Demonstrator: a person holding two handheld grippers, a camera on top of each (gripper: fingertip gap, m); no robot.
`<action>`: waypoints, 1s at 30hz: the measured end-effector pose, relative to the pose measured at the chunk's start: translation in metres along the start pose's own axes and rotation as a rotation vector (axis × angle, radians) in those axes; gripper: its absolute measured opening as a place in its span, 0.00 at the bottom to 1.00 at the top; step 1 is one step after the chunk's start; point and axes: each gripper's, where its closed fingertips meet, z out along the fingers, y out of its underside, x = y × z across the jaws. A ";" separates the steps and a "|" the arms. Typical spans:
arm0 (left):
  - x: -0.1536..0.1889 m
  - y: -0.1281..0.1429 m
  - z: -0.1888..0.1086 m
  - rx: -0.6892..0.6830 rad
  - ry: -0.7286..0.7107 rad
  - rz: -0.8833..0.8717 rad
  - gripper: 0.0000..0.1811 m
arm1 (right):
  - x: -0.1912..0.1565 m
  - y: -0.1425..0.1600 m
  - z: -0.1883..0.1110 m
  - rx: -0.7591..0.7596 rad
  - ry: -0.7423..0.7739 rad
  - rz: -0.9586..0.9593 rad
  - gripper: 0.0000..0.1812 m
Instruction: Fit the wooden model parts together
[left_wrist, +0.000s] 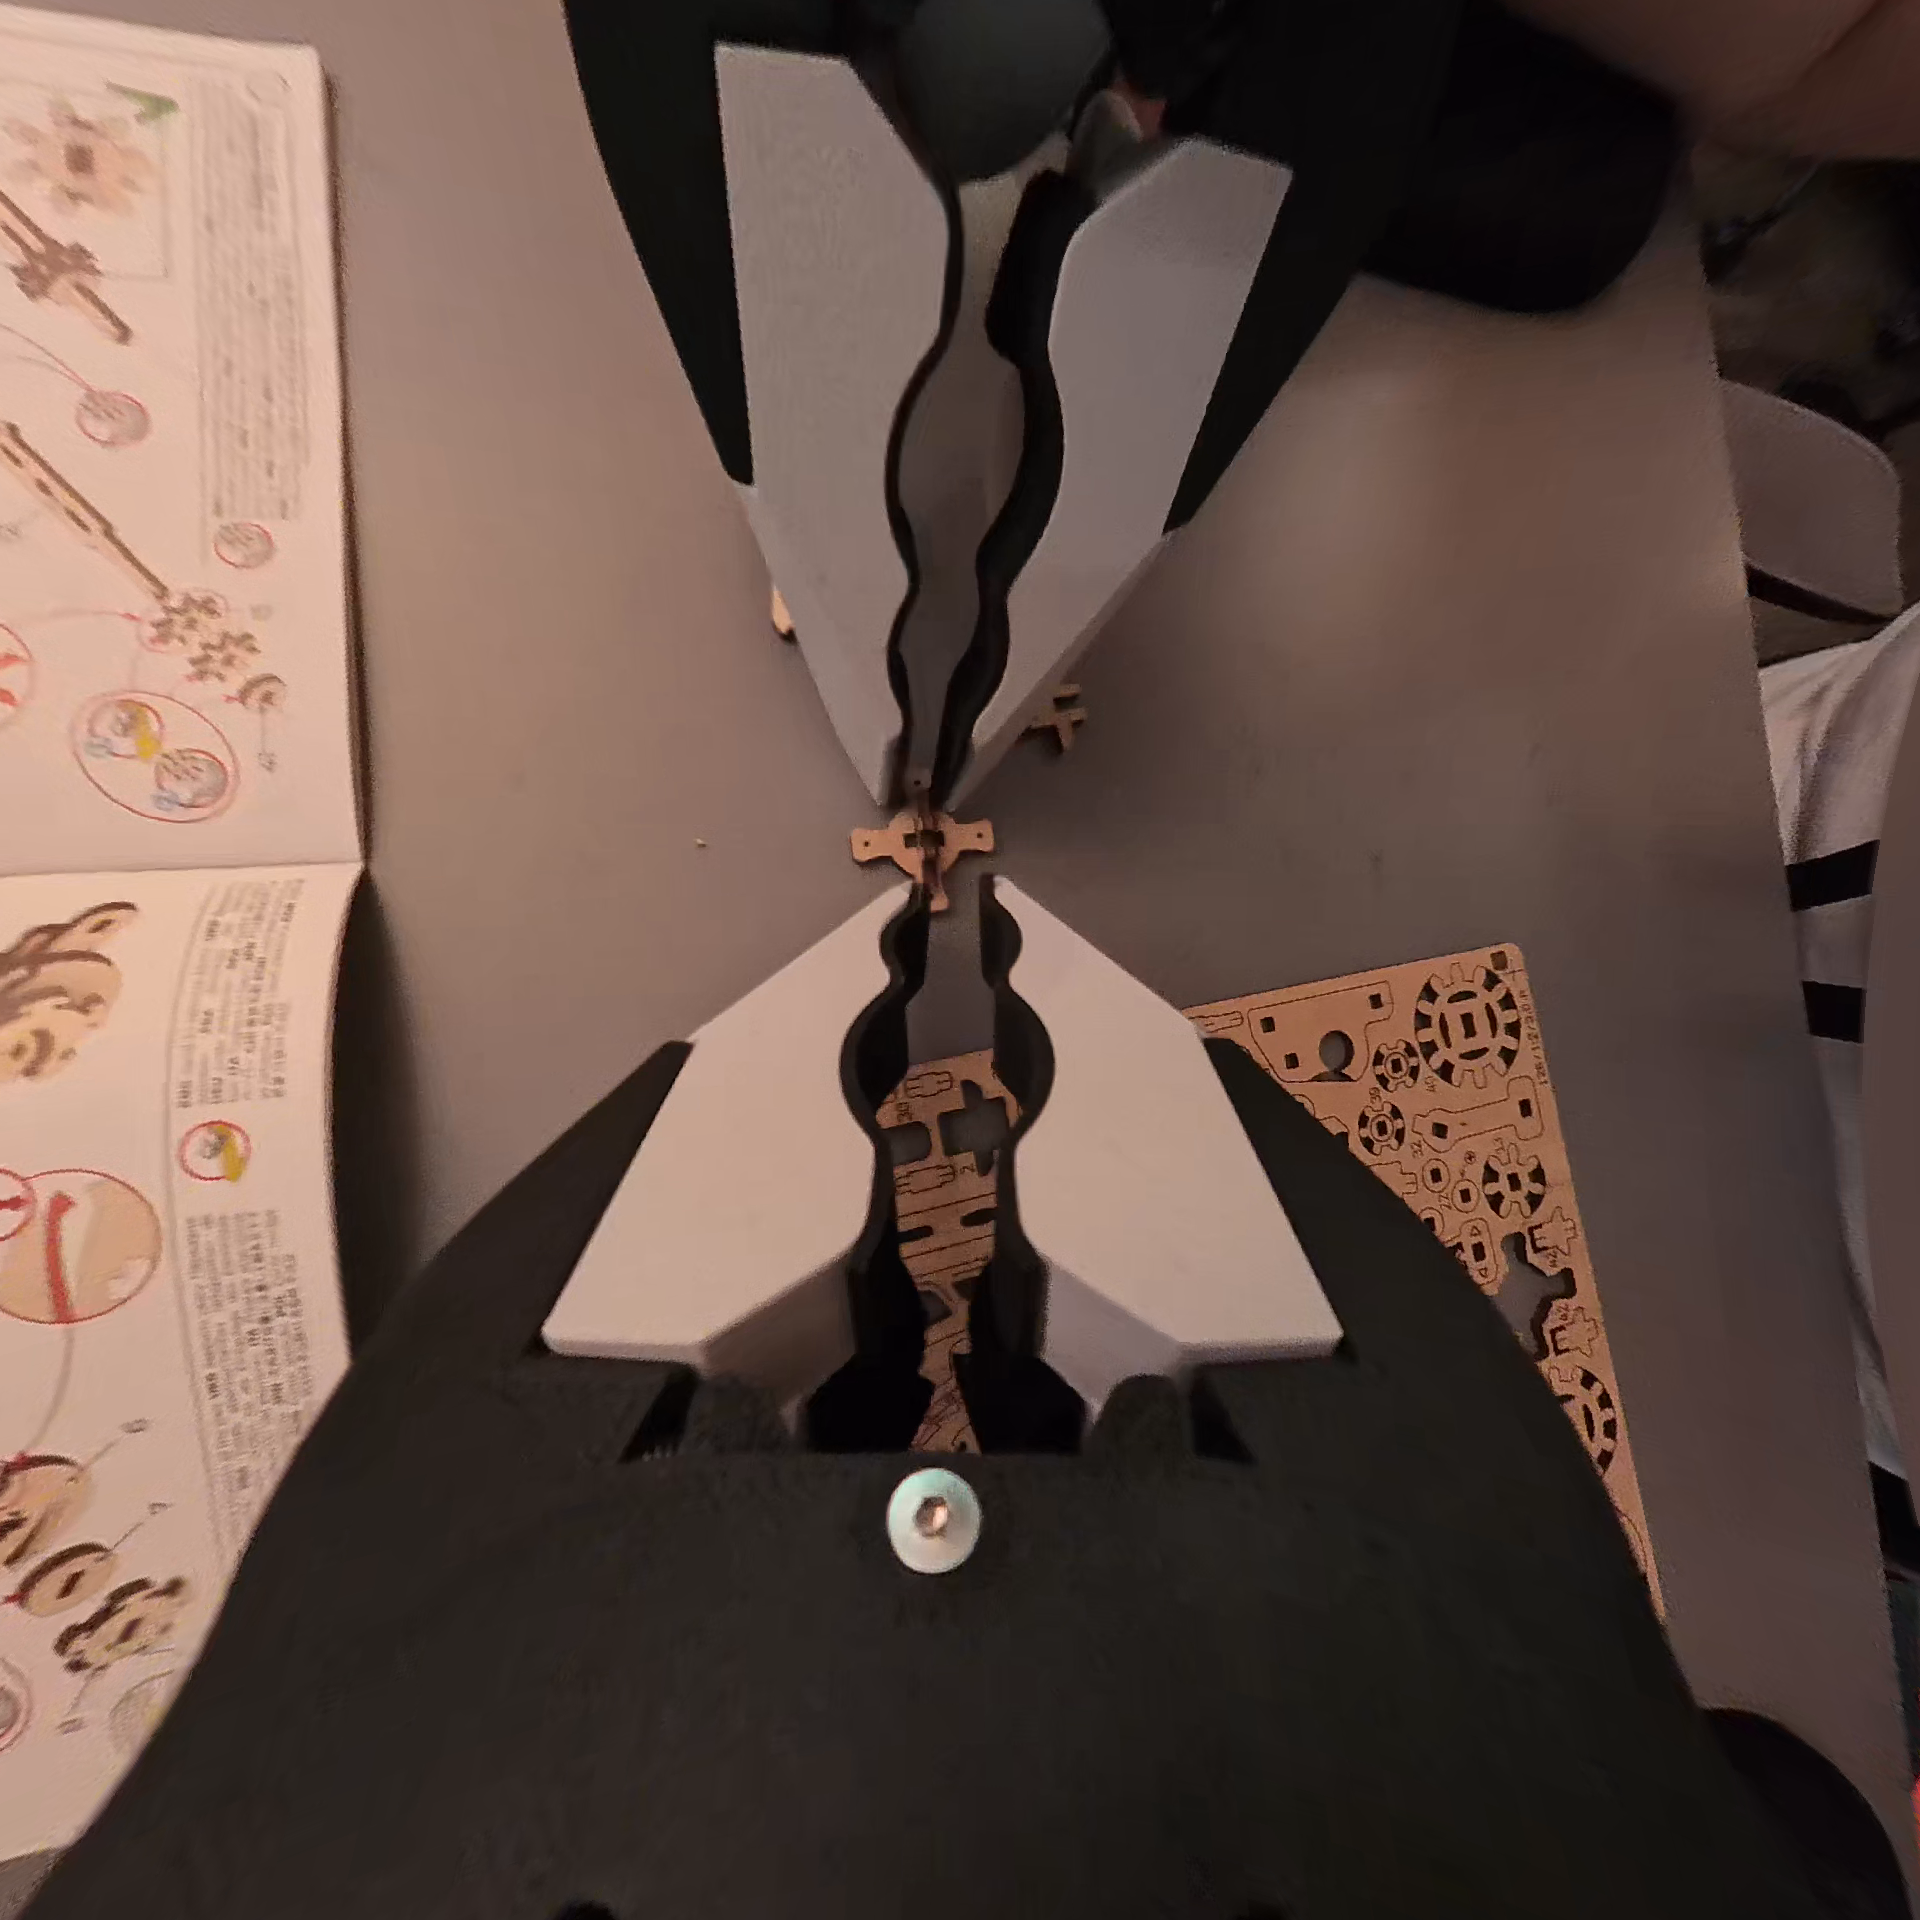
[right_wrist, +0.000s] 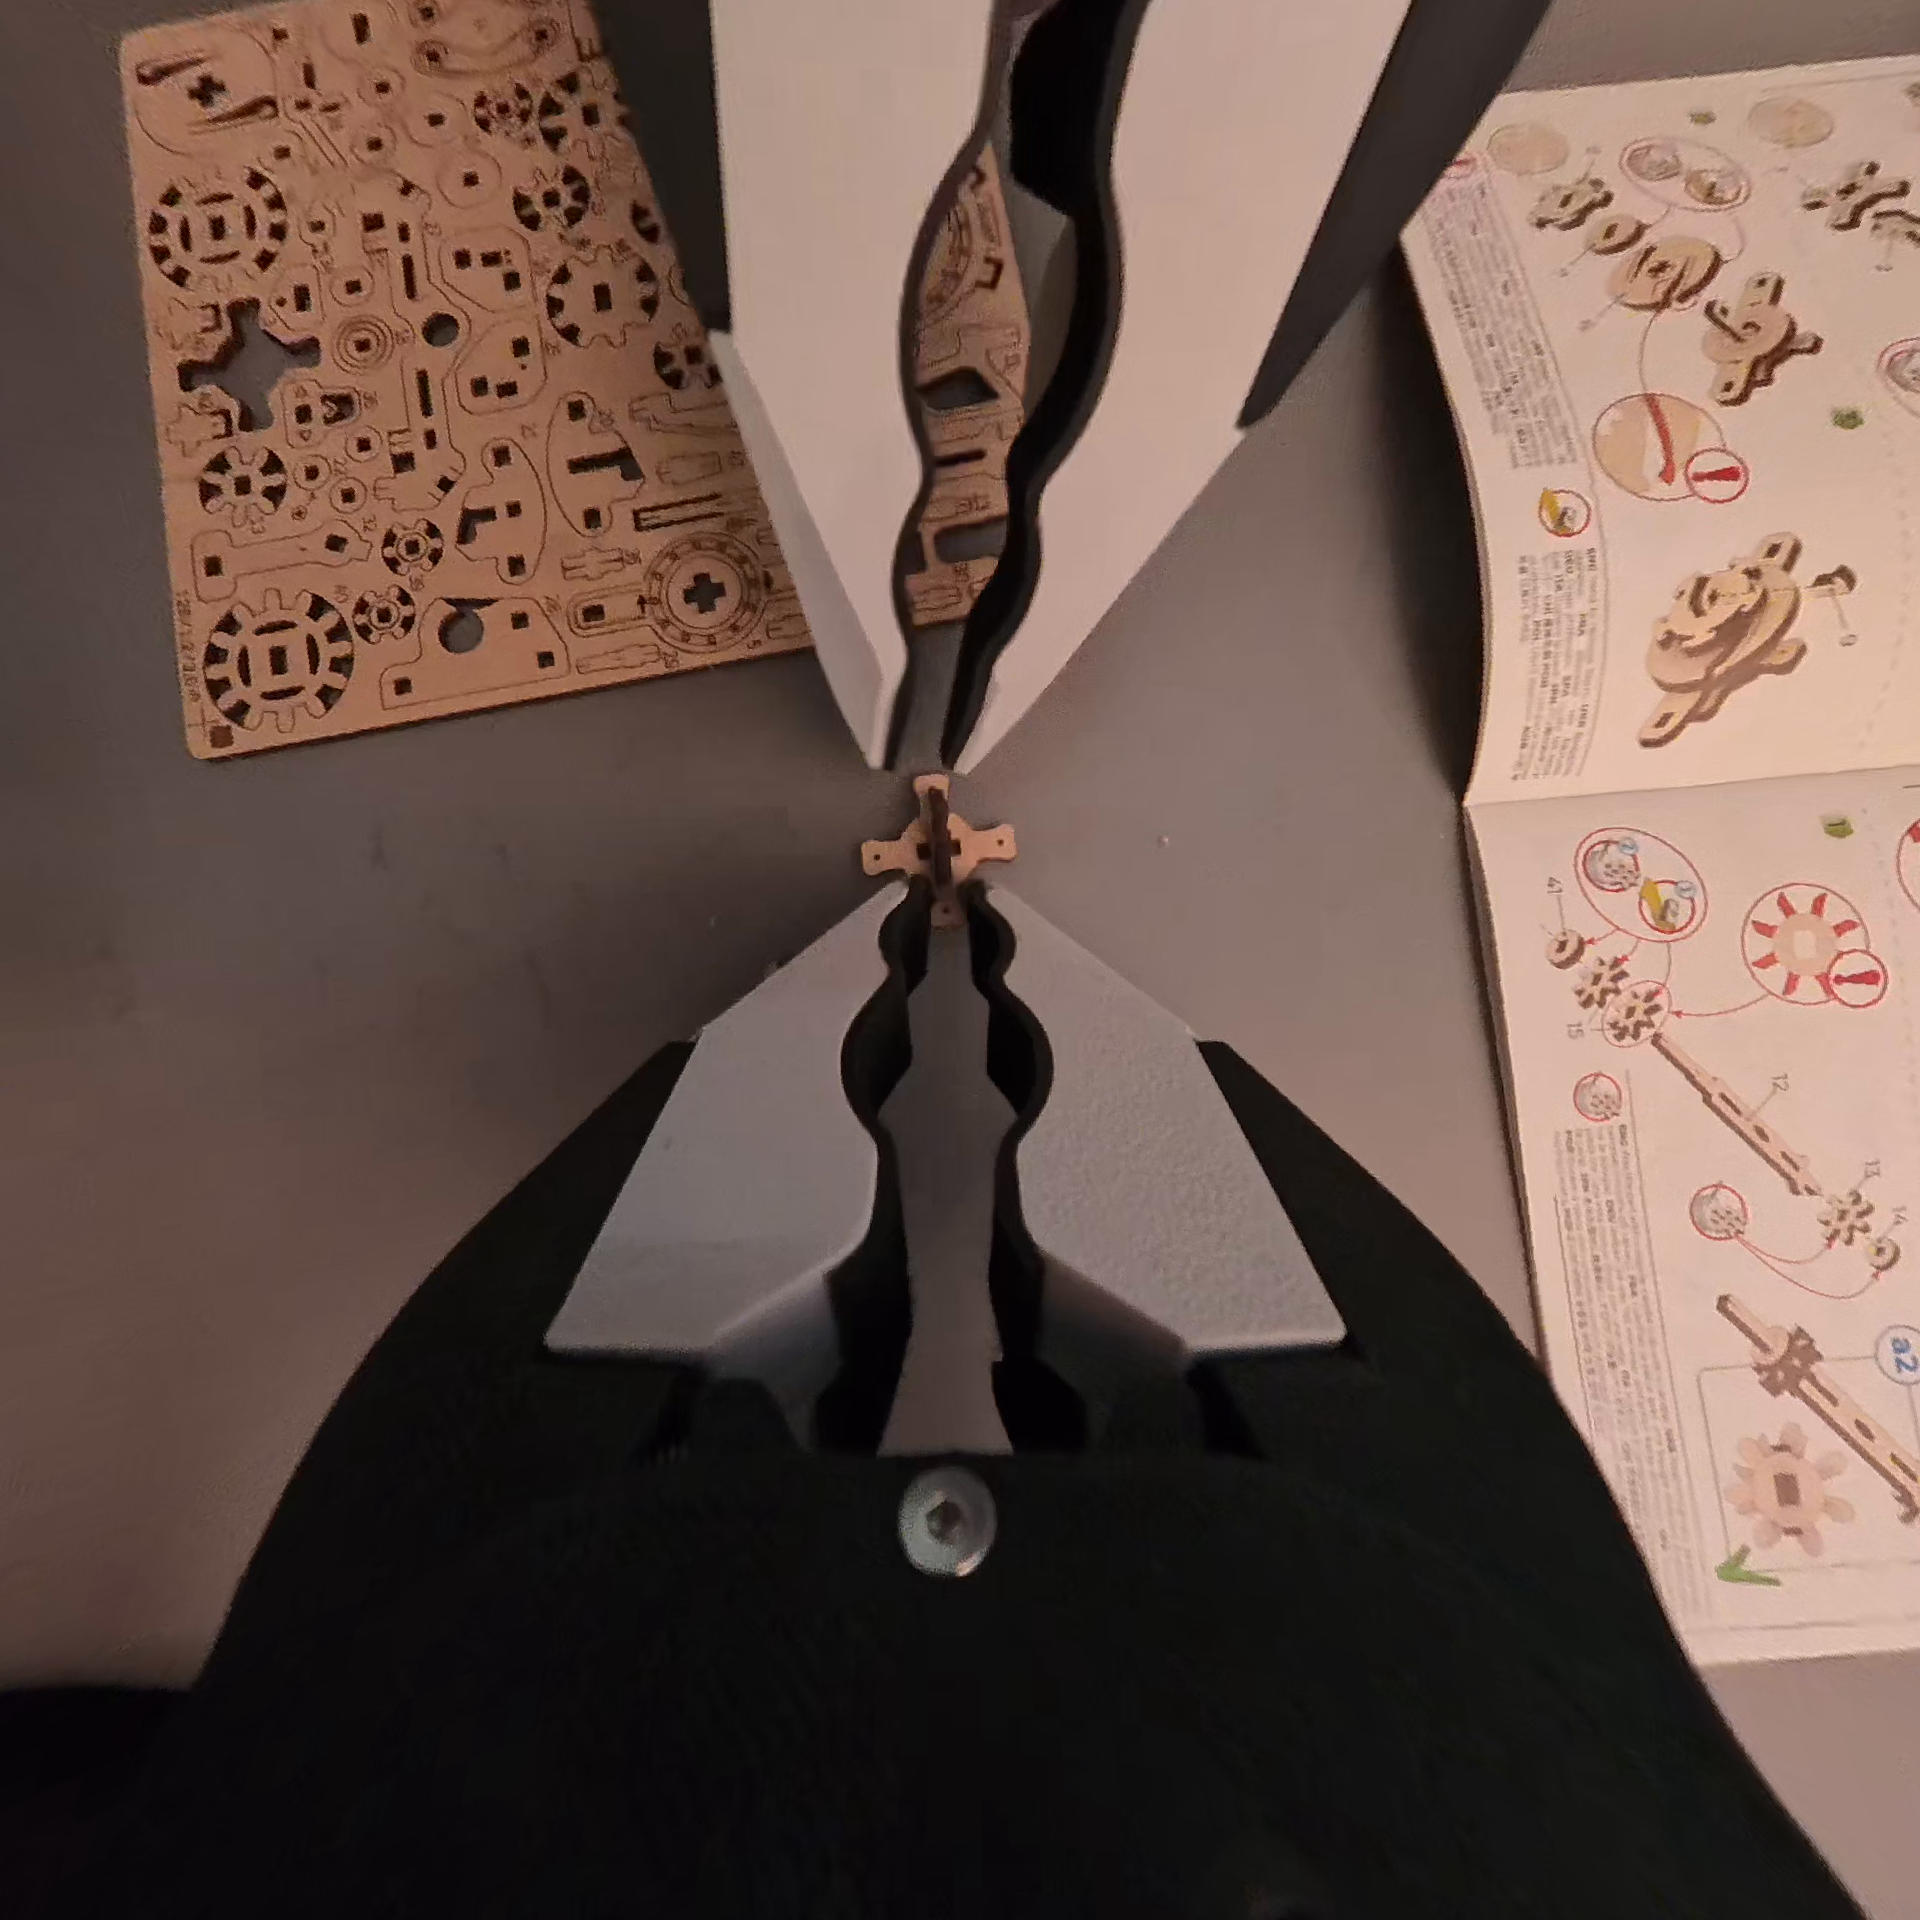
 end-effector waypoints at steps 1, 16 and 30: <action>0.001 0.003 0.003 -0.011 0.000 0.000 0.04 | -0.001 -0.004 -0.001 0.021 -0.004 0.004 0.05; -0.006 0.000 0.013 -0.007 -0.040 0.018 0.02 | -0.002 -0.007 -0.003 -0.010 0.027 -0.027 0.01; -0.006 0.000 0.014 0.001 -0.024 0.000 0.02 | -0.003 -0.004 -0.003 0.012 -0.007 -0.008 0.01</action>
